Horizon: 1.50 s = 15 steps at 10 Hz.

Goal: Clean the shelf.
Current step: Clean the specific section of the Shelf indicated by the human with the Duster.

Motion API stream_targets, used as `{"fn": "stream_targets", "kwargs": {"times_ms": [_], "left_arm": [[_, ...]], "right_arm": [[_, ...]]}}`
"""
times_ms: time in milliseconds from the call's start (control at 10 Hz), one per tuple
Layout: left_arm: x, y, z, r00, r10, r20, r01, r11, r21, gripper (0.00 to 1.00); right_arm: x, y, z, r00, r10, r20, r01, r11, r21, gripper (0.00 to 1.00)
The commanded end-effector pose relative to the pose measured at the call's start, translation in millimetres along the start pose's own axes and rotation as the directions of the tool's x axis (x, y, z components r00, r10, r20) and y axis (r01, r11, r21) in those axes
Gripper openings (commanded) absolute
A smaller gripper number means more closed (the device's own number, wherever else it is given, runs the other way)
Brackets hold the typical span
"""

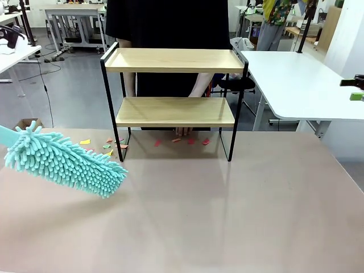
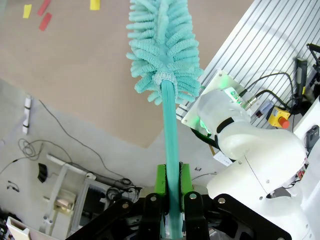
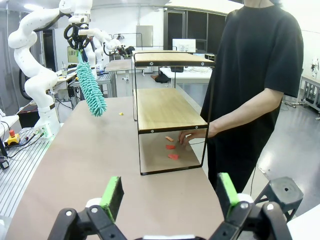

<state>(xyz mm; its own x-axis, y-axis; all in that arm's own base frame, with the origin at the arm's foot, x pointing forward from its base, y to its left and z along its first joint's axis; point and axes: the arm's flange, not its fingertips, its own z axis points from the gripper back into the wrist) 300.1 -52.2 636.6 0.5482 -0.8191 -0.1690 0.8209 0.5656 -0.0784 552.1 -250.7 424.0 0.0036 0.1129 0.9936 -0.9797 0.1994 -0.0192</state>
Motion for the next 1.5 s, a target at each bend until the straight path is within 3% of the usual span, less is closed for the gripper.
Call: {"fn": "stream_targets", "kwargs": {"times_ms": [0,100,400,600,800,1000,1400], "left_arm": [[-1,-1,1,1.0,0.007,0.013,-0.007,1.0,-0.016,0.13],[0,0,0,1.0,0.0,0.0,0.0,1.0,0.0,0.13],[51,-17,-21,0.988,-0.04,0.15,0.063,0.987,-0.151,0.13],[66,-40,-36,0.97,0.092,0.225,-0.037,0.971,-0.238,0.13],[84,-78,-49,0.91,0.298,0.289,-0.217,0.934,-0.282,0.13],[99,-112,-60,0.836,0.421,0.353,-0.341,0.901,-0.267,0.13],[154,-159,-93,0.746,0.498,0.441,-0.423,0.867,-0.263,0.13]], "right_arm": [[4,0,-1,1.0,0.008,0.001,-0.008,1.0,0.002,1.0],[4,0,-1,1.0,0.008,0.001,-0.008,1.0,0.002,1.0],[4,0,-1,1.0,0.008,0.001,-0.008,1.0,0.002,1.0],[4,0,-1,1.0,0.008,0.001,-0.008,1.0,0.002,1.0],[4,0,-1,1.0,0.008,0.001,-0.008,1.0,0.002,1.0],[4,0,-1,1.0,0.008,0.001,-0.008,1.0,0.002,1.0],[4,0,-1,1.0,0.008,0.001,-0.008,1.0,0.002,1.0]]}}
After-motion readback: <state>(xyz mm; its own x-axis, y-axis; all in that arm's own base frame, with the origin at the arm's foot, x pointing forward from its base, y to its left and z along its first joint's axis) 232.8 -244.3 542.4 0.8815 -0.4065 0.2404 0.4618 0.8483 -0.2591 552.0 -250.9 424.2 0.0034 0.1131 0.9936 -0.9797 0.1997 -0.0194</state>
